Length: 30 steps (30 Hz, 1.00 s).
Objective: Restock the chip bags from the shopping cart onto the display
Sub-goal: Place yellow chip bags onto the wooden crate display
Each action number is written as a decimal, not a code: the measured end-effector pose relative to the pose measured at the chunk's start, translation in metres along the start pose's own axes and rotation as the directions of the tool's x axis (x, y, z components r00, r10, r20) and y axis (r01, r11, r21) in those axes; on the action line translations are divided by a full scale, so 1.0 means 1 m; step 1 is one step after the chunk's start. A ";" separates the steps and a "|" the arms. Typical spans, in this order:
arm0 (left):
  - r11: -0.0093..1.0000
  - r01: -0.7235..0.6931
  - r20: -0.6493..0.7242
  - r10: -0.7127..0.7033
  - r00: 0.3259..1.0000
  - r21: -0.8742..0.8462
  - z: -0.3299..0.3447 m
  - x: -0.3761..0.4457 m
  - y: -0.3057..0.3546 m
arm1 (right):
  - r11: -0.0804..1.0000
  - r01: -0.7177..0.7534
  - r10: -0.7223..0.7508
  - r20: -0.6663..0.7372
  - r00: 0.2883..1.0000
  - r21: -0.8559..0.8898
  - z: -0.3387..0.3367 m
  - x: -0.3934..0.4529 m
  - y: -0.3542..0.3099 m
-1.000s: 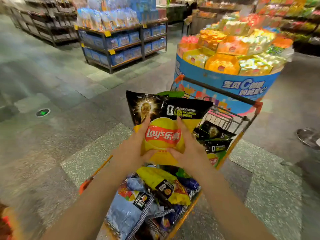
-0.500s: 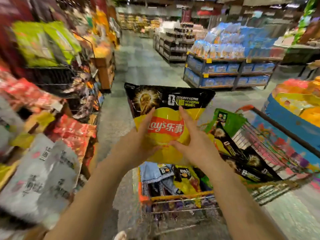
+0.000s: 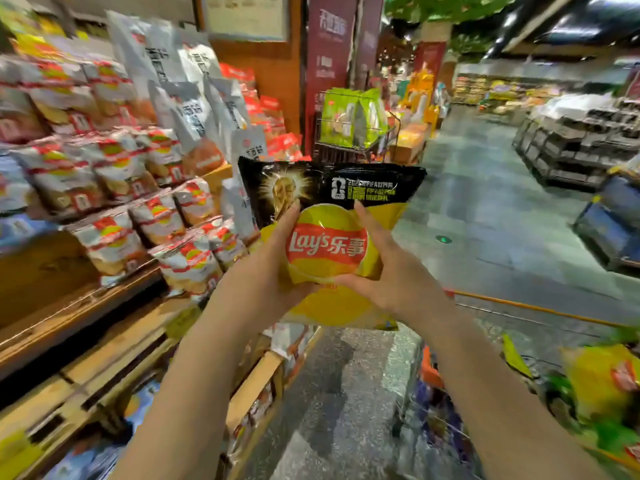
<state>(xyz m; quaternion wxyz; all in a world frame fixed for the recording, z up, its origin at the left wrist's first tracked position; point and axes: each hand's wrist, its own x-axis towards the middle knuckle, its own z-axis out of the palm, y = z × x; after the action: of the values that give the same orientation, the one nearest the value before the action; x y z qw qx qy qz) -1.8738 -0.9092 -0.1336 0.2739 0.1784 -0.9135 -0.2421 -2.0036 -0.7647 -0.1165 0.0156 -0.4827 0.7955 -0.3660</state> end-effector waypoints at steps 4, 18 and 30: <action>0.978 0.189 -0.043 -0.186 0.982 0.093 -0.081 -0.076 -0.037 | 0.989 0.142 -0.148 0.165 0.975 0.047 0.057 -0.001 -0.082; 0.725 0.664 -0.362 -0.578 0.731 0.184 -0.296 -0.368 -0.121 | 0.837 0.405 -0.540 0.433 0.722 0.367 0.261 -0.094 -0.356; 0.550 0.834 -0.539 -0.690 0.483 0.044 -0.386 -0.510 -0.152 | 0.696 0.493 -0.718 0.489 0.495 0.523 0.363 -0.152 -0.501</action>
<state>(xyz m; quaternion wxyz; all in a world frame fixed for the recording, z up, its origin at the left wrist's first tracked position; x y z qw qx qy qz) -1.2171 -0.9327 -0.1439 0.3132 0.6610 -0.6658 -0.1474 -1.4065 -0.9857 -0.1329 0.2413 -0.8208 0.4404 -0.2722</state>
